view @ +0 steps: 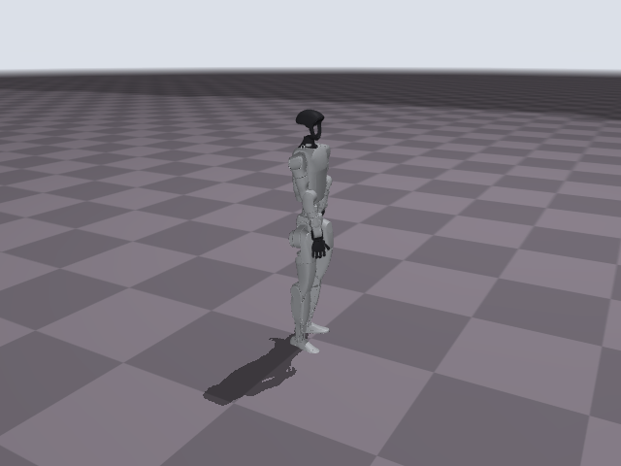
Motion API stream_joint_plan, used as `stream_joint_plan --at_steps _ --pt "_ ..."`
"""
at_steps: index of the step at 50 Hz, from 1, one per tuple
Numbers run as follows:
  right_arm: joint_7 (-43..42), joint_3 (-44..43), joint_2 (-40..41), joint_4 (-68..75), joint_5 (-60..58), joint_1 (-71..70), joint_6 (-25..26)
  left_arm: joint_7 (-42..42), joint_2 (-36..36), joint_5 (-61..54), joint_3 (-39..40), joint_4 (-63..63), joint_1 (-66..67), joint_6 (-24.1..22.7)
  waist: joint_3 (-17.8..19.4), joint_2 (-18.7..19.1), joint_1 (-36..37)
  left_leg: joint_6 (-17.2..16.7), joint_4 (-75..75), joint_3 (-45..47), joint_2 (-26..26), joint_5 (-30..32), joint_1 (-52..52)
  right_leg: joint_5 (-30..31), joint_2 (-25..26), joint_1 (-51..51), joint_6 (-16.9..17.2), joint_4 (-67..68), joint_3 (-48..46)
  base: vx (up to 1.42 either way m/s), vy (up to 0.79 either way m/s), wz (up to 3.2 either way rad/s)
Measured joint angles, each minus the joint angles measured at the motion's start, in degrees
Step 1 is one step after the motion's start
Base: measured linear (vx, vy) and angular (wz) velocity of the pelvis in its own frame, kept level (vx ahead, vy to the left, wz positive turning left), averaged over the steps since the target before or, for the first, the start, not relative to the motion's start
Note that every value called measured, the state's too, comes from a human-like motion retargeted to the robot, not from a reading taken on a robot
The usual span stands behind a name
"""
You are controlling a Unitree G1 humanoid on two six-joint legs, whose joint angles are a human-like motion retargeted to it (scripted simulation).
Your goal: Upper body actions
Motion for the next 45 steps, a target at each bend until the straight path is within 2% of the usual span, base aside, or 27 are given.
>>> stream_joint_plan --at_steps 3,5,6,8,10,12,14,17,20,22,25,27,29,30,33,36,39,42,45 --pt "9.28 3.84 4.19 -9.18 -1.86 -6.05 -6.24 -7.47 2.53 6.02 0.26 0.43 11.98 7.15 0.31 0.25 -0.94 -0.32 -0.16 0.32 0.49 -0.07 0.33 -0.04 0.62 -0.35 -0.08 0.19 0.83 0.02 -0.06 -0.11" --pt "12.56 6.04 6.13 -14.53 -0.79 -9.03 -9.99 -11.37 3.77 11.57 0.45 0.43 18.67 8.54 0.22 0.24 -1.26 -0.55 -0.18 0.29 0.77 -0.05 0.29 -0.17 0.86 -0.66 -0.06 0.37 1.23 0.0 0.0 0.0" --pt "13.07 6.91 6.61 -17.01 -0.09 -10.01 -11.64 -11.14 4.16 13.85 1.51 0.43 21.43 7.56 0.16 0.26 -1.2 -0.64 -0.18 0.24 0.89 -0.04 0.21 -0.25 0.95 -0.78 -0.04 0.43 1.36 0.0 0.0 0.0" --pt "13.14 8.49 7.01 -21.42 0.84 -11.51 -15.19 -9.26 4.55 16.46 3.97 0.43 26.02 6.05 0.09 0.25 -1.14 -0.76 -0.15 -0.03 1.07 -0.01 0.06 -0.43 1.09 -0.89 0.0 0.49 1.47 0.0 0.0 0.0" --pt "11.48 9.97 6.9 -24.57 0.4 -12.1 -19.03 -6.74 4.35 15.23 6.1 0.43 29.06 6.59 0.11 0.17 -1.4 -0.78 -0.1 -0.52 1.12 0.06 -0.05 -0.63 1.13 -0.79 0.06 0.51 1.38 -0.01 -0.01 0.22" --pt "8.53 10.94 6.33 -25.96 -2.02 -11.58 -21.52 -5.19 3.84 10.9 7.19 0.43 30.07 9.11 0.09 0.1 -1.84 -0.74 0.05 -1.17 1.12 0.17 -0.3 -0.88 1.06 -0.59 0.14 0.53 1.13 -0.01 -0.01 0.29" --pt "5.2 11.64 5.49 -25.84 -5.28 -10.01 -21.65 -3.94 3.12 5.68 7.51 0.43 29.0 11.31 0.04 -0.05 -2.38 -0.62 0.27 -2.0 1.0 0.31 -0.6 -1.12 0.89 -0.26 0.18 0.49 0.66 0.0 -0.01 0.36" --pt "1.32 12.12 3.61 -23.05 -10.1 -5.8 -19.3 -2.9 2.22 -0.81 5.5 0.43 23.43 11.72 -0.09 -0.4 -2.92 -0.37 0.54 -3.17 0.6 0.54 -0.98 -1.4 0.51 0.34 0.18 0.36 -0.27 0.02 0.01 0.34" --pt "-3.32 10.33 1.16 -16.01 -15.08 -0.52 -14.42 -0.25 1.47 -2.36 1.77 0.43 13.53 11.27 -0.28 -0.92 -3.01 -0.06 0.8 -4.12 0.07 0.77 -1.42 -1.51 -0.06 0.98 0.22 0.1 -1.42 -0.01 0.02 0.29" --pt "-8.02 6.89 -0.45 -7.95 -17.85 2.41 -9.1 2.45 0.73 -1.72 -0.9 0.25 5.41 10.13 -0.24 -1.35 -2.92 0.19 0.99 -4.67 -0.27 0.92 -1.69 -1.53 -0.45 1.54 0.26 -0.18 -2.4 -0.07 0.04 0.25" --pt "-10.41 -1.28 -4.27 5.18 -19.61 6.08 2.64 4.69 -0.4 -0.15 -4.65 -2.86 -6.79 8.16 0.13 -1.92 -2.65 0.53 1.34 -5.43 -0.65 1.06 -2.19 -1.56 -1.02 2.12 0.46 -0.4 -3.73 -0.11 0.05 0.21" --pt "-8.93 -6.58 -7.79 9.38 -16.8 10.4 9.7 4.24 -1.51 0.39 -7.34 -5.95 -14.51 6.39 0.22 -2.33 -1.73 0.67 1.64 -5.46 -0.81 1.08 -2.86 -1.46 -1.49 1.92 0.72 -0.42 -4.17 -0.09 0.05 0.05" --pt "-7.76 -10.3 -10.92 9.38 -10.49 16.73 13.55 2.78 -2.69 0.98 -9.37 -9.41 -21.27 3.99 -0.1 -2.95 -0.88 0.69 1.98 -5.4 -1.03 1.08 -3.73 -1.31 -2.08 1.59 0.91 -0.59 -4.9 0.0 0.0 0.0" --pt "-7.75 -12.02 -12.32 9.38 -6.74 19.83 14.33 1.79 -3.25 1.09 -10.38 -11.25 -24.29 2.58 -0.33 -3.29 -0.62 0.7 2.14 -5.45 -1.18 1.09 -4.15 -1.21 -2.4 1.49 1.0 -0.74 -5.43 0.0 0.0 0.0" --pt "-10.99 -17.63 -14.78 9.38 3.35 27.46 12.26 -1.07 -4.89 1.62 -11.67 -17.91 -31.04 -1.91 -0.61 -3.87 -0.3 0.71 2.34 -5.45 -1.46 1.06 -4.93 -0.98 -3.04 1.09 1.21 -0.95 -6.35 0.0 0.0 0.0" --pt "-14.94 -22.63 -16.44 9.38 9.51 32.39 8.46 -2.11 -5.71 0.26 -12.51 -24.27 -34.87 -6.77 -0.42 -3.84 -0.84 0.64 2.55 -5.19 -1.41 0.95 -5.27 -0.83 -3.32 0.79 1.27 -0.92 -6.44 0.0 0.0 0.0" --pt "-18.63 -24.8 -17.72 9.38 14.32 35.28 7.72 -1.5 -5.25 -2.09 -13.95 -28.52 -35.93 -11.16 -0.45 -3.5 -1.19 0.6 2.61 -4.78 -1.34 0.78 -5.33 -0.72 -3.4 0.56 1.23 -0.91 -6.31 0.0 0.02 -0.04" --pt "-21.9 -24.51 -17.78 9.38 18.71 35.82 9.78 0.15 -5.11 -2.46 -14.98 -30.26 -34.34 -13.0 -0.36 -3.3 -0.81 0.63 2.68 -4.69 -1.48 0.57 -5.24 -0.68 -3.44 0.53 1.14 -0.97 -5.94 0.0 0.02 -0.02" --pt "-22.37 -21.89 -16.14 9.38 20.44 33.52 11.26 1.04 -4.99 -0.8 -15.85 -29.1 -30.11 -12.82 -0.33 -3.14 0.06 0.67 2.68 -4.99 -1.71 0.42 -4.97 -0.75 -3.41 0.72 1.0 -1.05 -5.56 0.0 0.0 0.0"
